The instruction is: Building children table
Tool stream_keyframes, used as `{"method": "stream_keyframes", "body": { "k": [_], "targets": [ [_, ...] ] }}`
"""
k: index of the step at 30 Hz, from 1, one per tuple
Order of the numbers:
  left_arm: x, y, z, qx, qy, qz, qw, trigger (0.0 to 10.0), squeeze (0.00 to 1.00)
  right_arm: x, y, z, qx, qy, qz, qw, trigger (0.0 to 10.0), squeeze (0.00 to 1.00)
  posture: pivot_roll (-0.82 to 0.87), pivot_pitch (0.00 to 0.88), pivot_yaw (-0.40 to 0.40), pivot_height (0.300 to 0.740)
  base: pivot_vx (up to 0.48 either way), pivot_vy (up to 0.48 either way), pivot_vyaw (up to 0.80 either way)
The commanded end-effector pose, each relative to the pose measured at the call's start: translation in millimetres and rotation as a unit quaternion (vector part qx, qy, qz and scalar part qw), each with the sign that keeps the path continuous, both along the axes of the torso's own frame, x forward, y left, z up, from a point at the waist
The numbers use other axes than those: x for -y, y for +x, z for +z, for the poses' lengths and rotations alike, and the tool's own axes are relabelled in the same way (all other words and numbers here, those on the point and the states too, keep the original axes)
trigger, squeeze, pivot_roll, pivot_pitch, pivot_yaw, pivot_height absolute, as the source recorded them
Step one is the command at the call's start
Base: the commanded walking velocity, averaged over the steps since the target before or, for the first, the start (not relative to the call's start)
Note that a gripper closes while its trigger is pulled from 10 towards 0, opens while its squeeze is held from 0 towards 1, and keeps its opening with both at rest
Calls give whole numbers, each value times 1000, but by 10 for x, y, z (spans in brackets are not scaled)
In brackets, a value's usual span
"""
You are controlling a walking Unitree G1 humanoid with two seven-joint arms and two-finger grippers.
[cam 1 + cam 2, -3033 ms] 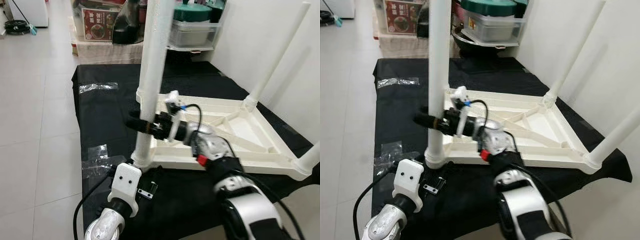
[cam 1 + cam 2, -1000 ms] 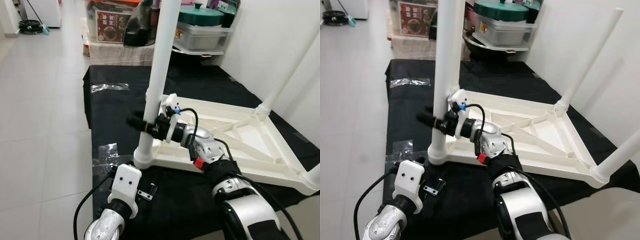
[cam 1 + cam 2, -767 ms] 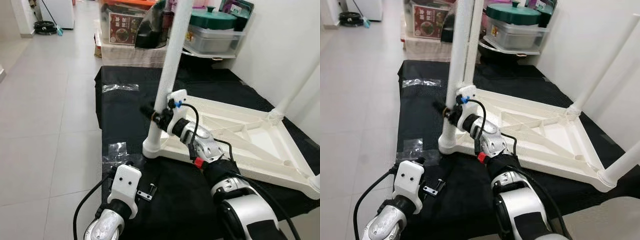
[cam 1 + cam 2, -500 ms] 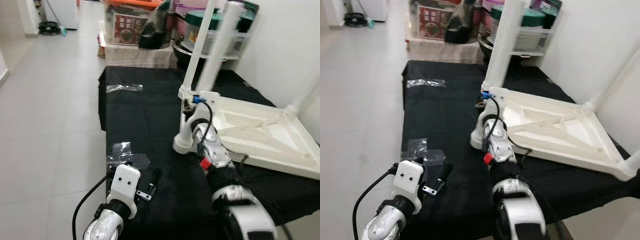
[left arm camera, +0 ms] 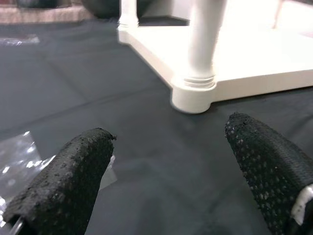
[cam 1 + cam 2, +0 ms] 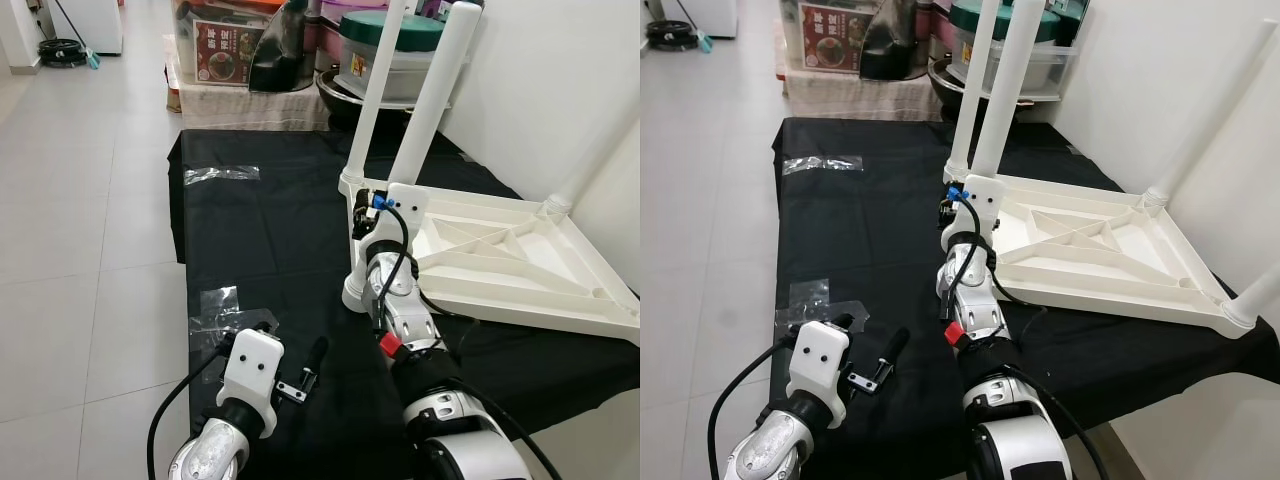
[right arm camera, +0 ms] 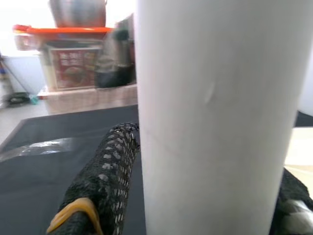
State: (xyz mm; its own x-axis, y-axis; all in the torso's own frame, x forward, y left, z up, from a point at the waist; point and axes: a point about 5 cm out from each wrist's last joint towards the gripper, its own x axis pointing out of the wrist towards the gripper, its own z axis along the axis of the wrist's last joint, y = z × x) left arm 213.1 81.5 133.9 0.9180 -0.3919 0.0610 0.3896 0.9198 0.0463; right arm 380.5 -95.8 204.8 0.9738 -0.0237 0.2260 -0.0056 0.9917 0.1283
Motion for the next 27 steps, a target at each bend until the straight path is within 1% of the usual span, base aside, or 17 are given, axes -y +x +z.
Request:
{"method": "stream_keyframes", "body": {
  "k": [1, 3, 4, 5, 6, 9, 10, 11, 12, 13, 14, 15, 17, 18, 20, 24, 27],
  "targets": [
    [52, -37, 42, 14, -8, -20, 1000, 10000, 0, -48, -12, -84, -8, -6, 33, 999, 10000, 0, 101, 23, -137, 740, 0, 0, 0],
    [139, -109, 132, 56, 4, -57, 997, 10000, 0, -22, -7, -288, -50, -6, 156, 987, 10000, 0, 103, 22, -137, 740, 0, 0, 0],
    [139, -109, 132, 56, 4, -57, 997, 10000, 0, -22, -7, -288, -50, -6, 156, 987, 10000, 0, 103, 22, -137, 740, 0, 0, 0],
    [163, -127, 151, 66, 9, -66, 996, 10000, 0, -11, -12, -351, -67, -2, 196, 978, 10000, 0, 103, 22, -137, 740, 0, 0, 0],
    [163, -127, 151, 66, 9, -66, 996, 10000, 0, -11, -12, -351, -67, -2, 196, 978, 10000, 0, 103, 22, -137, 740, 0, 0, 0],
    [158, -138, 191, 82, 6, -65, 995, 10000, 0, 7, -31, -457, -108, -30, 329, 938, 10000, 0, 102, 25, -138, 740, 0, 0, 0],
    [158, -138, 191, 82, 6, -65, 995, 10000, 0, 7, -31, -457, -108, -30, 329, 938, 10000, 0, 102, 25, -138, 740, 0, 0, 0],
    [157, -140, 196, 84, 5, -65, 994, 10000, 0, 14, -34, -467, -116, -44, 358, 925, 10000, 0, 104, 26, -138, 740, 0, 0, 0],
    [155, -140, 206, 89, 5, -63, 994, 10000, 0, -13, -55, -455, -120, -49, 410, 903, 10000, 0, 105, 26, -140, 740, 0, 0, 0],
    [155, -140, 206, 89, 5, -63, 994, 10000, 0, -13, -55, -455, -120, -49, 410, 903, 10000, 0, 105, 26, -140, 740, 0, 0, 0],
    [154, -142, 211, 92, 5, -63, 994, 10000, 0, -30, -71, -445, -121, -49, 445, 886, 10000, 0, 105, 26, -140, 740, 0, 0, 0],
    [154, -142, 211, 92, 5, -63, 994, 10000, 0, -30, -71, -445, -121, -49, 445, 886, 10000, 0, 105, 26, -140, 740, 0, 0, 0],
    [157, -148, 217, 97, 4, -62, 993, 10000, 0, -111, -154, -385, -109, -50, 550, 827, 10000, 0, 113, 29, -147, 740, 0, 0, 0],
    [157, -148, 217, 97, 4, -62, 993, 10000, 0, -111, -154, -385, -109, -50, 550, 827, 10000, 0, 113, 29, -147, 740, 0, 0, 0],
    [157, -153, 217, 99, 3, -61, 993, 10000, 0, -181, -190, -279, -87, -50, 611, 785, 10000, 0, 113, 32, -148, 740, 0, 0, 0],
    [157, -154, 212, 99, 2, -59, 993, 10000, 0, -281, -145, -106, -56, -48, 626, 776, 10000, 0, 113, 35, -151, 740, 0, 0, 0],
    [156, -153, 209, 98, 2, -59, 993, 10000, 0, -339, -117, -34, -41, -58, 620, 782, 10000, 0, 113, 35, -151, 740, 0, 0, 0]
  ]
}}
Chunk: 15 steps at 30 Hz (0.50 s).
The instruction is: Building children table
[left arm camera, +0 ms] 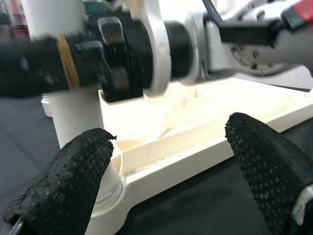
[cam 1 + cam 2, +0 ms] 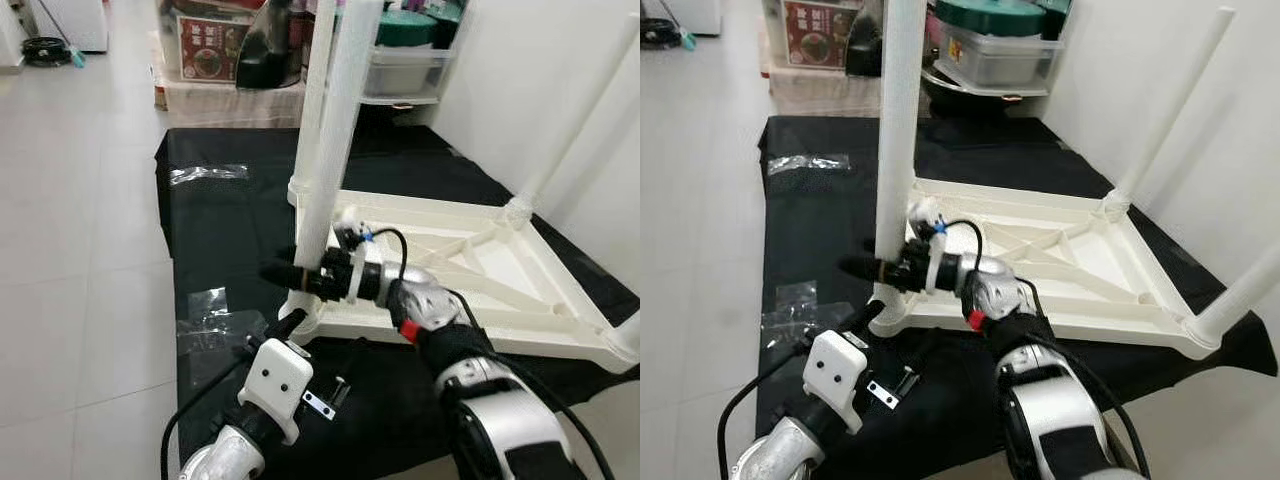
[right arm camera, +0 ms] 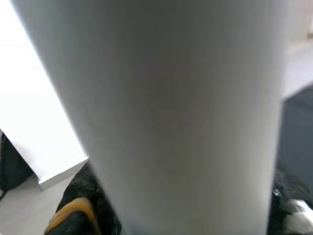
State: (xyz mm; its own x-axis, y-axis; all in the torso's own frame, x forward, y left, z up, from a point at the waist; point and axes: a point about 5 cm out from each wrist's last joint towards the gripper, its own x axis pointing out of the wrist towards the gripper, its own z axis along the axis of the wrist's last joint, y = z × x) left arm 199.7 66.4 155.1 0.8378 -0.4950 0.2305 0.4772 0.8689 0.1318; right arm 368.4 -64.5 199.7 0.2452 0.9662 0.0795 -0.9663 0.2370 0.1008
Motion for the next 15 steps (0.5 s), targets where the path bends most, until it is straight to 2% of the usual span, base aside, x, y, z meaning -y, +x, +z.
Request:
{"method": "stream_keyframes", "body": {
  "k": [1, 2, 3, 4, 5, 7, 9, 10, 11, 12, 13, 14, 15],
  "targets": [
    [6, -20, -3, 1, 0, -1, 1000, 10000, 0, -62, 25, 55, 10, 9, -9, 1000, 10000, 0, 111, 38, -152, 740, 0, 0, 0],
    [6, -20, -3, 1, 0, -1, 1000, 10000, 0, -62, 25, 55, 10, 9, -9, 1000, 10000, 0, 111, 38, -152, 740, 0, 0, 0],
    [6, -22, -5, 1, 0, -1, 1000, 10000, 0, -92, 32, 77, 9, 14, -11, 1000, 7294, 0, 111, 40, -149, 740, 0, 0, 0],
    [6, -22, -5, 1, 0, -1, 1000, 10000, 0, -92, 32, 77, 9, 14, -11, 1000, 7294, 0, 111, 40, -149, 740, 0, 0, 0],
    [5, -21, -7, 0, -1, 0, 1000, 10000, 0, -106, 31, 78, 5, 17, -10, 1000, 0, 0, 112, 41, -153, 740, 0, 0, 0],
    [2, -19, -8, 0, -2, 1, 1000, 10000, 0, -112, 22, 65, 4, 18, -6, 1000, 0, 0, 111, 40, -153, 740, 0, 0, 0],
    [-3, -15, -9, -2, -4, 3, 1000, 10000, 0, -104, 37, 30, 5, 5, -28, 1000, 0, 0, 110, 41, -152, 740, 0, 0, 0],
    [-7, -13, -12, -2, -4, 4, 1000, 10000, 0, -73, 94, -28, 4, -16, -92, 996, 0, 0, 107, 41, -151, 740, 0, 0, 0],
    [-7, -13, -12, -2, -4, 4, 1000, 10000, 0, -73, 94, -28, 4, -16, -92, 996, 0, 0, 107, 41, -151, 740, 0, 0, 0],
    [-9, -11, -13, -2, -5, 5, 1000, 10000, 0, -22, 151, -89, 0, -35, -161, 986, 0, 0, 107, 41, -151, 740, 0, 0, 0],
    [-10, -10, -14, -2, -5, 6, 1000, 10000, 0, 17, 187, -126, -3, -46, -205, 978, 0, 0, 107, 41, -151, 740, 0, 0, 0],
    [-14, -9, -15, -2, -5, 7, 1000, 10000, 0, 111, 253, -198, -18, -70, -295, 953, 0, 0, 105, 38, -151, 740, 0, 0, 0],
    [-14, -9, -15, -2, -5, 7, 1000, 10000, 0, 111, 253, -198, -18, -70, -295, 953, 0, 0, 105, 38, -151, 740, 0, 0, 0]
  ]
}}
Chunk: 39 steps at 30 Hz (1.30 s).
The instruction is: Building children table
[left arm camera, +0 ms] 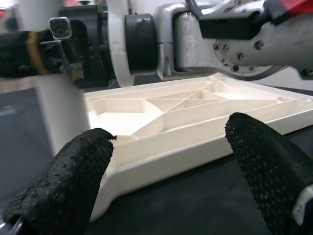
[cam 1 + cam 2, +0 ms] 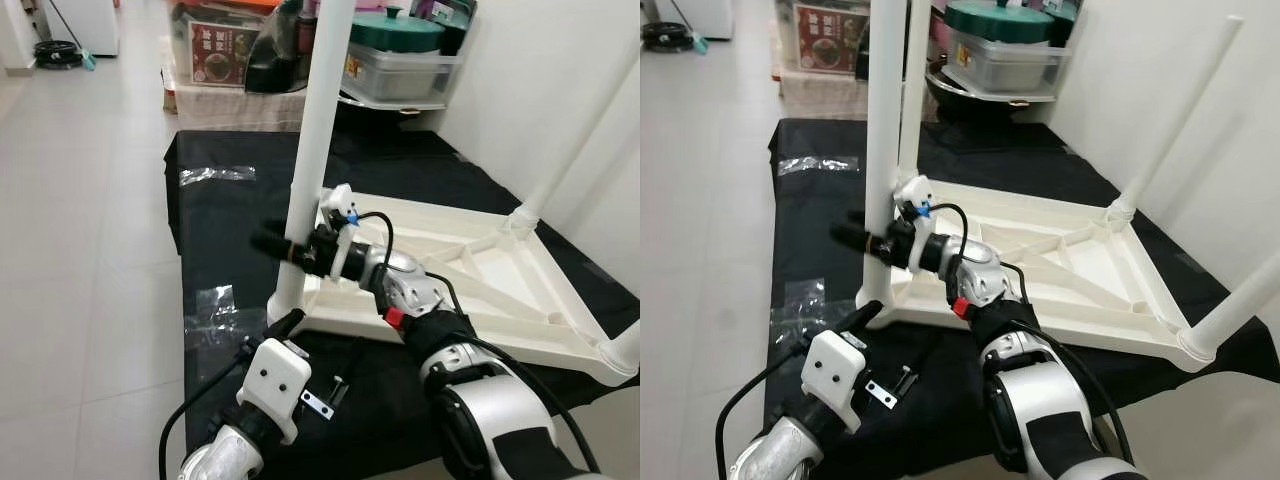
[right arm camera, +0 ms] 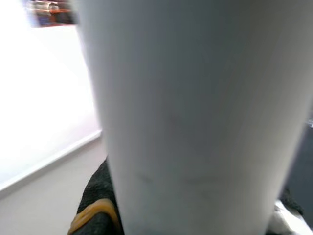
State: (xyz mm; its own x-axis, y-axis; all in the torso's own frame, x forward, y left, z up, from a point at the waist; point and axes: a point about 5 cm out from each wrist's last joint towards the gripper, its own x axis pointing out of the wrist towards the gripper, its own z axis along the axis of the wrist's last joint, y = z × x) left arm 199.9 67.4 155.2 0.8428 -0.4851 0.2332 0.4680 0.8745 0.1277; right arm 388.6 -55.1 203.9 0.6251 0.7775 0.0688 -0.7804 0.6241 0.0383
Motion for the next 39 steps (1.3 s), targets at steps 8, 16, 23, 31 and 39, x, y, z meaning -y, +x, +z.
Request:
{"method": "stream_keyframes", "body": {
  "k": [8, 16, 23, 31, 39],
  "targets": [
    [-18, -3, -21, -3, 0, 3, 1000, 10000, 0, 714, 110, -472, -99, -59, -418, 901, 0, 0, 104, 39, -143, 740, 0, 0, 0],
    [-20, 4, -36, -6, 3, 3, 1000, 10000, 0, 797, -14, -568, -120, -16, -545, 830, 0, 0, 107, 36, -141, 740, 0, 0, 0],
    [-21, 2, -49, -9, 5, 3, 1000, 10000, 0, 793, -42, -423, -97, 22, -597, 796, 3922, 0, 103, 32, -140, 740, 0, 0, 0],
    [-19, -2, -62, -13, 5, 1, 1000, 10000, 0, 792, -21, -215, -20, 39, -575, 817, 10000, 1000, 103, 26, -136, 740, 0, 0, 0],
    [-18, 1, -61, -14, 6, 1, 1000, 10000, 0, 902, 86, -147, -15, 68, -458, 886, 10000, 0, 104, 26, -138, 740, 0, 0, 0]
  ]
}}
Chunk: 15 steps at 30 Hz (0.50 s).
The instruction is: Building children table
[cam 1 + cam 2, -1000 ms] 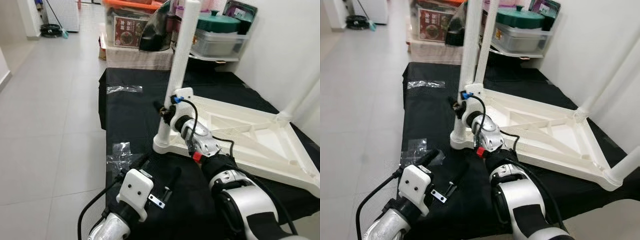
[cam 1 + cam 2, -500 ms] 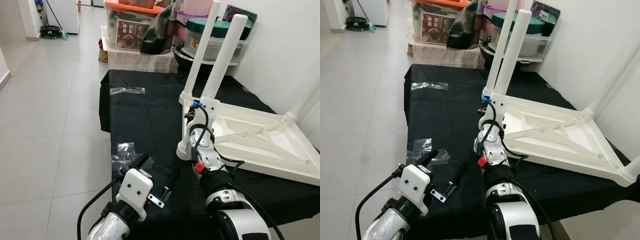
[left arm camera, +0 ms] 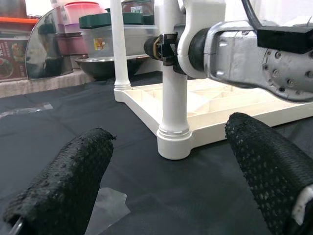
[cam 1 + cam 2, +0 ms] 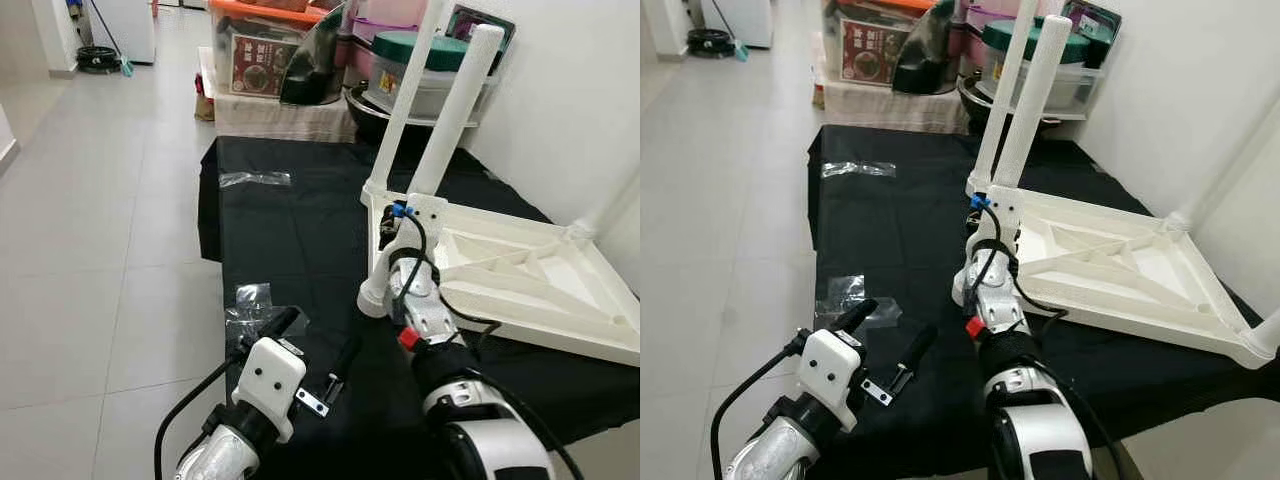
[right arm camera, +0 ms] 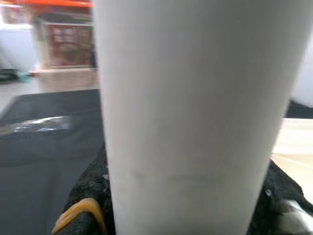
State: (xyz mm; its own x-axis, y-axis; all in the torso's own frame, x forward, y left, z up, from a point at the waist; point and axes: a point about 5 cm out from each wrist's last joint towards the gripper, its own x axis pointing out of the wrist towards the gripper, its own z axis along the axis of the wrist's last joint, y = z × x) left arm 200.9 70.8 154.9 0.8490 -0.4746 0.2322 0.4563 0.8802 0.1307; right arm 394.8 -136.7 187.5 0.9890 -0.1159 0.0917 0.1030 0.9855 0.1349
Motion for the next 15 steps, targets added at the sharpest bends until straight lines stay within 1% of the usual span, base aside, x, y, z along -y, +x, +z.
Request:
{"method": "stream_keyframes", "body": {
  "k": [1, 2, 3, 4, 5, 6, 7, 8, 10, 11, 12, 13, 14, 15],
  "targets": [
    [18, -7, -57, -14, 4, -6, 1000, 10000, 0, 84, 42, 11, 3, 37, 80, 996, 10000, 0, 102, 25, -136, 740, 0, 0, 0],
    [22, -7, -55, -14, 4, -7, 1000, 10000, 0, 115, 51, 12, 3, 36, 116, 993, 10000, 0, 106, 27, -138, 740, 0, 0, 0],
    [22, -7, -55, -14, 4, -7, 1000, 10000, 0, 115, 51, 12, 3, 36, 116, 993, 10000, 0, 106, 27, -138, 740, 0, 0, 0],
    [21, -5, -53, -14, 4, -7, 1000, 10000, 0, 122, 51, 18, 3, 42, 175, 984, 10000, 0, 106, 27, -139, 740, 0, 0, 0],
    [21, -5, -53, -14, 4, -7, 1000, 10000, 0, 122, 51, 18, 3, 42, 175, 984, 10000, 0, 106, 27, -139, 740, 0, 0, 0],
    [24, -5, -51, -13, 4, -7, 1000, 10000, 0, 140, 39, 27, 5, 40, 230, 972, 10000, 0, 104, 28, -139, 740, 0, 0, 0],
    [25, -4, -49, -13, 4, -7, 1000, 10000, 0, 151, 28, 34, 7, 38, 265, 963, 10000, 0, 105, 28, -141, 740, 0, 0, 0],
    [25, -4, -47, -12, 4, -7, 1000, 10000, 0, 144, 1, 37, 8, 41, 319, 947, 10000, 0, 107, 29, -144, 740, 0, 0, 0],
    [25, -4, -47, -12, 4, -7, 1000, 10000, 0, 144, 1, 37, 8, 41, 319, 947, 10000, 0, 107, 29, -144, 740, 0, 0, 0],
    [25, -5, -45, -12, 4, -7, 1000, 10000, 0, 136, -23, 36, 8, 34, 357, 933, 10000, 0, 107, 29, -144, 740, 0, 0, 0],
    [25, -5, -45, -12, 4, -7, 1000, 10000, 0, 136, -23, 36, 8, 34, 357, 933, 10000, 0, 107, 29, -144, 740, 0, 0, 0],
    [26, -5, -40, -11, 4, -7, 1000, 10000, 0, 93, -68, 22, 0, 30, 420, 907, 10000, 0, 108, 36, -146, 740, 0, 0, 0],
    [26, -5, -40, -11, 4, -7, 1000, 10000, 0, 93, -68, 22, 0, 30, 420, 907, 10000, 0, 108, 36, -146, 740, 0, 0, 0],
    [29, -5, -38, -11, 4, -7, 1000, 10000, 0, 23, -127, 5, -9, 32, 493, 869, 10000, 0, 110, 37, -148, 740, 0, 0, 0]
  ]
}}
